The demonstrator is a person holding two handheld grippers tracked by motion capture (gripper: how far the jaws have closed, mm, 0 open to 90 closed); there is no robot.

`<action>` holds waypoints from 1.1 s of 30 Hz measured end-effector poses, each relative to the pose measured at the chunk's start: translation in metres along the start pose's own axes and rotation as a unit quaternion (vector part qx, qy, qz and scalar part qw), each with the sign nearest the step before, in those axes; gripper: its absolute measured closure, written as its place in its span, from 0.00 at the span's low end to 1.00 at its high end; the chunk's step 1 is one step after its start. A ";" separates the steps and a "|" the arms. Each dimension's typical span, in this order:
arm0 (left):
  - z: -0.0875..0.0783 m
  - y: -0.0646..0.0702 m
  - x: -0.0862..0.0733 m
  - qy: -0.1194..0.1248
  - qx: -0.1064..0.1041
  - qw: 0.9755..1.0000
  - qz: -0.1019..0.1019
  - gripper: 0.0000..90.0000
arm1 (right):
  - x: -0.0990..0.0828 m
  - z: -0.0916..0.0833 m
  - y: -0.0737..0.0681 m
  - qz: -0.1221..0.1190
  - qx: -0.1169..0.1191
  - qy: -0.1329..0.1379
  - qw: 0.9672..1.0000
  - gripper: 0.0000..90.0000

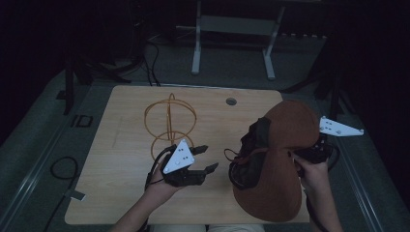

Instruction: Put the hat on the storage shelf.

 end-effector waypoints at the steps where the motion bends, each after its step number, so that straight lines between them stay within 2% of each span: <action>1: -0.001 0.001 -0.006 -0.006 -0.001 1.000 -0.002 0.45 | 0.001 0.001 0.001 0.003 0.000 0.002 1.000 0.97; 3: -0.004 0.001 -0.017 -0.011 0.000 1.000 -0.007 0.45 | 0.004 0.002 0.004 0.001 -0.004 0.001 1.000 0.97; 4: -0.004 0.001 -0.017 -0.011 0.000 1.000 -0.007 0.45 | 0.005 0.003 0.004 0.001 -0.004 0.002 1.000 0.97; 5: -0.006 -0.001 -0.029 -0.009 -0.002 1.000 -0.018 0.45 | 0.007 0.003 0.005 0.000 -0.005 0.004 1.000 0.97; 6: -0.006 -0.001 -0.029 -0.009 -0.002 1.000 -0.018 0.45 | 0.009 0.003 0.006 0.000 -0.006 0.004 1.000 0.97; 7: -0.008 -0.003 -0.041 -0.014 0.002 0.999 -0.029 0.46 | 0.011 0.004 0.006 0.000 -0.006 0.006 1.000 0.97; 8: -0.009 -0.005 -0.048 -0.018 0.005 0.999 -0.031 0.45 | 0.013 0.004 0.007 0.000 -0.008 0.009 1.000 0.97; 9: -0.009 -0.005 -0.048 -0.018 0.005 0.999 -0.031 0.45 | 0.015 0.005 0.008 -0.001 -0.009 0.011 1.000 0.97; 11: -0.012 -0.008 -0.069 -0.035 0.014 0.999 -0.038 0.45 | 0.019 0.007 0.010 -0.001 -0.011 0.015 1.000 0.97; 13: -0.017 -0.010 -0.084 -0.051 0.017 0.997 -0.053 0.45 | 0.022 0.009 0.011 -0.002 -0.012 0.014 1.000 0.97; 14: -0.017 -0.010 -0.084 -0.051 0.017 0.997 -0.053 0.46 | 0.022 0.009 0.011 -0.002 -0.012 0.014 1.000 0.97; 15: -0.022 -0.014 -0.097 -0.058 0.027 0.996 -0.067 0.45 | 0.024 0.012 0.012 -0.004 -0.014 0.011 1.000 0.97; 18: -0.034 -0.019 -0.115 -0.064 0.043 0.994 -0.084 0.45 | 0.028 0.015 0.015 -0.004 -0.017 0.012 1.000 0.97; 19: -0.034 -0.019 -0.115 -0.064 0.043 0.994 -0.084 0.45 | 0.028 0.015 0.015 -0.004 -0.017 0.012 1.000 0.97; 20: -0.044 -0.024 -0.128 -0.069 0.061 0.991 -0.094 0.45 | 0.030 0.018 0.017 -0.001 -0.016 0.014 1.000 0.97; 23: -0.047 -0.026 -0.132 -0.070 0.064 0.991 -0.099 0.45 | 0.031 0.021 0.019 0.000 -0.018 0.013 1.000 0.97; 25: -0.068 -0.035 -0.154 -0.073 0.093 0.986 -0.119 0.45 | 0.031 0.025 0.023 0.002 -0.020 0.008 1.000 0.97; 26: -0.068 -0.035 -0.154 -0.073 0.093 0.986 -0.119 0.45 | 0.031 0.025 0.023 0.002 -0.020 0.008 1.000 0.97; 27: -0.073 -0.038 -0.160 -0.079 0.105 0.983 -0.125 0.45 | 0.031 0.026 0.023 0.003 -0.020 0.007 1.000 0.97; 28: -0.083 -0.045 -0.171 -0.089 0.128 0.978 -0.137 0.43 | 0.031 0.028 0.026 0.002 -0.025 0.005 1.000 0.97; 29: -0.089 -0.049 -0.177 -0.095 0.143 0.975 -0.141 0.40 | 0.030 0.028 0.027 0.003 -0.026 0.004 1.000 0.97; 30: -0.089 -0.049 -0.177 -0.095 0.143 0.975 -0.141 0.40 | 0.030 0.028 0.027 0.003 -0.026 0.004 1.000 0.97; 31: -0.101 -0.057 -0.185 -0.095 0.167 0.970 -0.150 0.37 | 0.029 0.030 0.029 0.002 -0.030 0.002 1.000 0.97; 33: -0.113 -0.067 -0.193 -0.104 0.195 0.962 -0.163 0.32 | 0.028 0.032 0.032 0.007 -0.032 0.000 0.999 0.97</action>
Point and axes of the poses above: each handheld gripper's, and its own axes: z roughly forward along the jaws, x roughly out of its top, y roughly to its right, the point moved 9 cm from there along z, roughly forward along the jaws, and after that the axes turned 7 degrees about z, right-handed, at the moved point
